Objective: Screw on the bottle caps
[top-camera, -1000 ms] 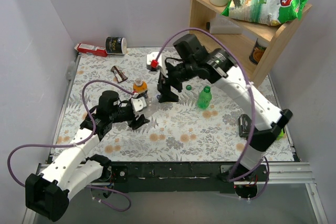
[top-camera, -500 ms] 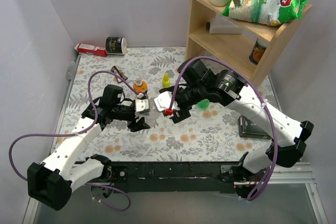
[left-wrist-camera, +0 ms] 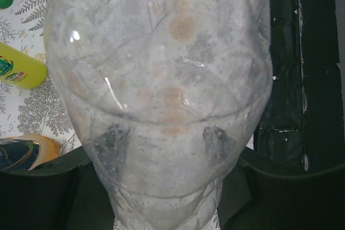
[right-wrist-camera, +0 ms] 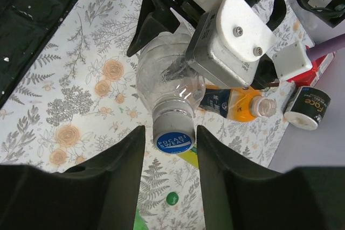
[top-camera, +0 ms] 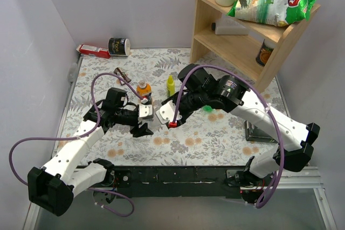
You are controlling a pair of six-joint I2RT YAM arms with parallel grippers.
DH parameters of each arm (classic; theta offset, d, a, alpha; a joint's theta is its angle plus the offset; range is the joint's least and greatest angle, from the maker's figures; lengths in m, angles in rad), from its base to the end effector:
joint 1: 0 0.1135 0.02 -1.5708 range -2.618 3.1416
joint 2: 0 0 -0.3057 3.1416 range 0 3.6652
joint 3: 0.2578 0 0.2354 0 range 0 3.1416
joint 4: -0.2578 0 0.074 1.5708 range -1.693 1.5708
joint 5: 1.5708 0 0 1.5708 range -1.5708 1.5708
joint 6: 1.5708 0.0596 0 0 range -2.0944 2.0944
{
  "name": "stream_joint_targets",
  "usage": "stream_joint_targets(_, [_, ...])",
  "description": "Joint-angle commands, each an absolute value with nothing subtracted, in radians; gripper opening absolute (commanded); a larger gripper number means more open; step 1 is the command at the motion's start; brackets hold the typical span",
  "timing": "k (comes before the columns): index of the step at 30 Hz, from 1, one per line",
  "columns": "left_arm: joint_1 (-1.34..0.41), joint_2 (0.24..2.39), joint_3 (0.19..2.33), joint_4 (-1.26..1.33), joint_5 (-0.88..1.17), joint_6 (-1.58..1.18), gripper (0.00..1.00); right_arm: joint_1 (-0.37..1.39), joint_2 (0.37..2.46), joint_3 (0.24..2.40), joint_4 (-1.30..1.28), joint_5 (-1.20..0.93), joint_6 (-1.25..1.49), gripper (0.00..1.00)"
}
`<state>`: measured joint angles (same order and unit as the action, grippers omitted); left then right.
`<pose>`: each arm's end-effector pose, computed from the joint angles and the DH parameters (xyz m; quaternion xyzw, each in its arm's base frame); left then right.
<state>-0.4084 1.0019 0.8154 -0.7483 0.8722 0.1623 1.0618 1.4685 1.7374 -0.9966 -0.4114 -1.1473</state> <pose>0.1258 -0.1042 0.2975 0.3691 0.7890 -0.4330 0.2320 0.1197 0.2634 0.4504 -0.8354 0.3269 0.1691 0.4081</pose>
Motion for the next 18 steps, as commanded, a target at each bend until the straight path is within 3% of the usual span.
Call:
stream_joint_targets(1, [-0.413, 1.002, 0.859, -0.741, 0.91, 0.184, 0.0, 1.068, 1.459, 1.738, -1.009, -0.403, -1.198, 0.47])
stream_joint_targets(10, [-0.413, 0.988, 0.838, -0.634, 0.876, 0.109, 0.0, 1.066, 1.532, 1.785, -1.045, -0.38, -1.106, 0.25])
stream_joint_targets(18, [-0.422, 0.897, 0.756, -0.341, 0.761, 0.009, 0.0, 1.026, 1.839, 2.167, -1.305, -0.494, -0.731, 0.2])
